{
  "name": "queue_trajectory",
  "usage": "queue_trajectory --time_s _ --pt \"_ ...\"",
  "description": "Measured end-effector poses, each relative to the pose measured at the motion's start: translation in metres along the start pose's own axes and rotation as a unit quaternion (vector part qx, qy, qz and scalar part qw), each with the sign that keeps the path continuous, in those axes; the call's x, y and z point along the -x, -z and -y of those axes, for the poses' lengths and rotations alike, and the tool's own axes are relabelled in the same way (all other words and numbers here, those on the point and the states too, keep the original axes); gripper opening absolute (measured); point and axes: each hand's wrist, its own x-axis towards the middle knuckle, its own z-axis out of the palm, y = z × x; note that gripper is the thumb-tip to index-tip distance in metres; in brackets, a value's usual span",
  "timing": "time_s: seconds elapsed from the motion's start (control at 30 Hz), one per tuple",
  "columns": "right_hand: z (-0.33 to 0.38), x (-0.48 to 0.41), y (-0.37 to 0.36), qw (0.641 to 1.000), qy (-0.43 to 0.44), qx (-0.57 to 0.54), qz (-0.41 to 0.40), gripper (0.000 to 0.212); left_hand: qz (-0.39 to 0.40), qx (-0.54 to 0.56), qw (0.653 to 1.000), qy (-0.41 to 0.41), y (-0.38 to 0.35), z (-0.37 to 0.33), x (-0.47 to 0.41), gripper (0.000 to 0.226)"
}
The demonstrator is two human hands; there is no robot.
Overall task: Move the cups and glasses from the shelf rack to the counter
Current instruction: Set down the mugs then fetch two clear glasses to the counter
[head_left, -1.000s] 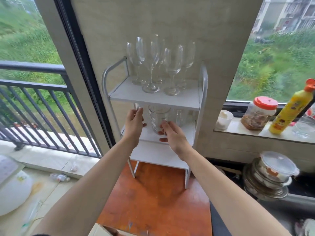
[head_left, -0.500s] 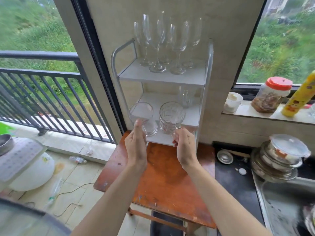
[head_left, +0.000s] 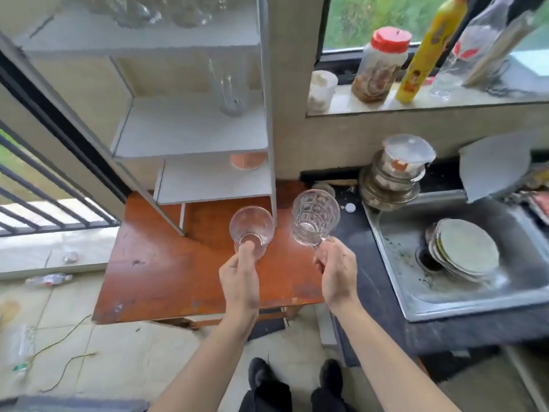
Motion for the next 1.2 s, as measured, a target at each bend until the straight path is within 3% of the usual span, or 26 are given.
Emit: queue_trajectory --time_s 0.4,0.53,0.67,0.83,0.97,1.2 --pt "-0.007 0.063 0.209 0.965 0.025 -0.036 -0.258 0.032 0.255 -0.040 0.965 -0.040 -0.138 0.005 0.144 0.042" --pt "-0.015 0.118 0.307 0.941 0.042 -0.056 -0.332 0.032 0.323 -0.071 0.940 -0.085 -0.186 0.014 0.236 0.041" --pt "-0.026 0.190 0.410 0.917 0.014 -0.035 -0.398 0.043 0.374 -0.082 0.922 -0.056 -0.232 0.030 0.345 0.045" --pt "-0.032 0.275 0.527 0.875 0.033 -0.027 -0.482 0.041 0.462 -0.141 0.874 -0.040 -0.283 0.056 0.472 0.047" --pt "-0.039 0.323 0.598 0.839 0.044 -0.054 -0.540 0.044 0.535 -0.159 0.828 -0.062 -0.320 0.071 0.551 0.062" --pt "-0.072 0.381 0.714 0.774 0.031 -0.058 -0.630 0.047 0.636 -0.181 0.747 -0.063 -0.402 0.116 0.666 0.043"
